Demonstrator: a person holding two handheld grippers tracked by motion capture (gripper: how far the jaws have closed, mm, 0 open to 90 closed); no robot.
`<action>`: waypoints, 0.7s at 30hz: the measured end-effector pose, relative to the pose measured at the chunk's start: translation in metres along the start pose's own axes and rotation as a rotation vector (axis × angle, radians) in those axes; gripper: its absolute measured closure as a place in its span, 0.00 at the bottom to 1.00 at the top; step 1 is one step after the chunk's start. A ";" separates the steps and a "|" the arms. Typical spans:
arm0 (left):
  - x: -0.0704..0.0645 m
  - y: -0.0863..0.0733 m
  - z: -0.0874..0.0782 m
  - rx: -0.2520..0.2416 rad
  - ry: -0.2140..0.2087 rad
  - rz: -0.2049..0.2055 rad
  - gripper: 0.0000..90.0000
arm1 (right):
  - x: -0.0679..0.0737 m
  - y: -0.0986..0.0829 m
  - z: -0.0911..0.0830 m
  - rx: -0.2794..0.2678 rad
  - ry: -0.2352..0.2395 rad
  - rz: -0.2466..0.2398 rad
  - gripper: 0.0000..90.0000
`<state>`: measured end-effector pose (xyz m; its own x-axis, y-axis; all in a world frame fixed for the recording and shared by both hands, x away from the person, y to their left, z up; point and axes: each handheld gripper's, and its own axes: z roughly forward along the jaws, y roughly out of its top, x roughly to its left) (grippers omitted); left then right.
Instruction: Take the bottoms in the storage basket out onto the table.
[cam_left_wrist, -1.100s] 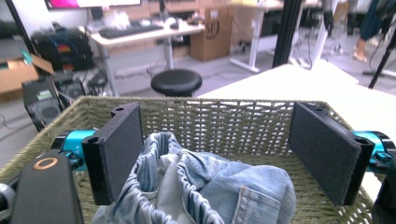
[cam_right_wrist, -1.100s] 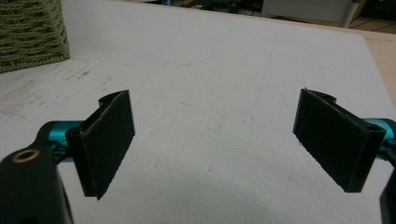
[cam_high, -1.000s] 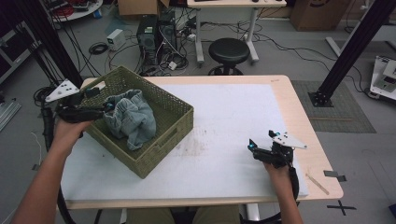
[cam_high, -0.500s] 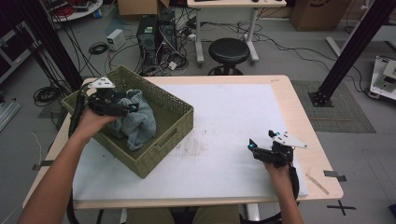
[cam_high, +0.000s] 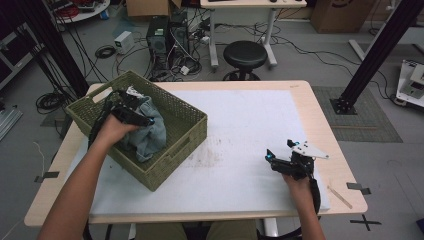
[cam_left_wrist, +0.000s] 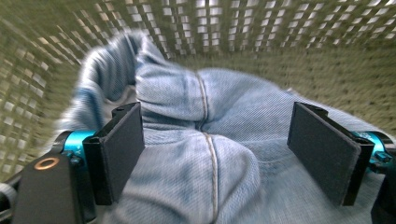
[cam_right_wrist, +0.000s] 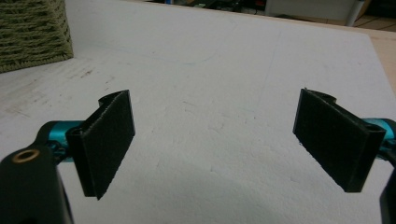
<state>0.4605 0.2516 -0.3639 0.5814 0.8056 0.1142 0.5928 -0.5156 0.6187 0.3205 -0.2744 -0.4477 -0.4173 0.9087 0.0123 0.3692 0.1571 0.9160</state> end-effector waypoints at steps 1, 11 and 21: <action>0.000 0.000 0.000 0.000 0.000 0.000 0.21 | 0.000 0.000 0.000 0.000 0.000 0.000 0.14; 0.000 -0.002 0.040 0.122 -0.041 -0.060 0.20 | -0.001 0.000 0.000 0.005 0.004 0.008 0.14; -0.005 0.001 0.047 0.200 0.056 -0.044 0.53 | -0.001 0.000 0.000 -0.003 0.002 0.002 0.14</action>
<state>0.4843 0.2328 -0.4003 0.5238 0.8409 0.1364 0.7194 -0.5224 0.4578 0.3204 -0.2751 -0.4477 -0.4180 0.9083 0.0152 0.3679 0.1540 0.9170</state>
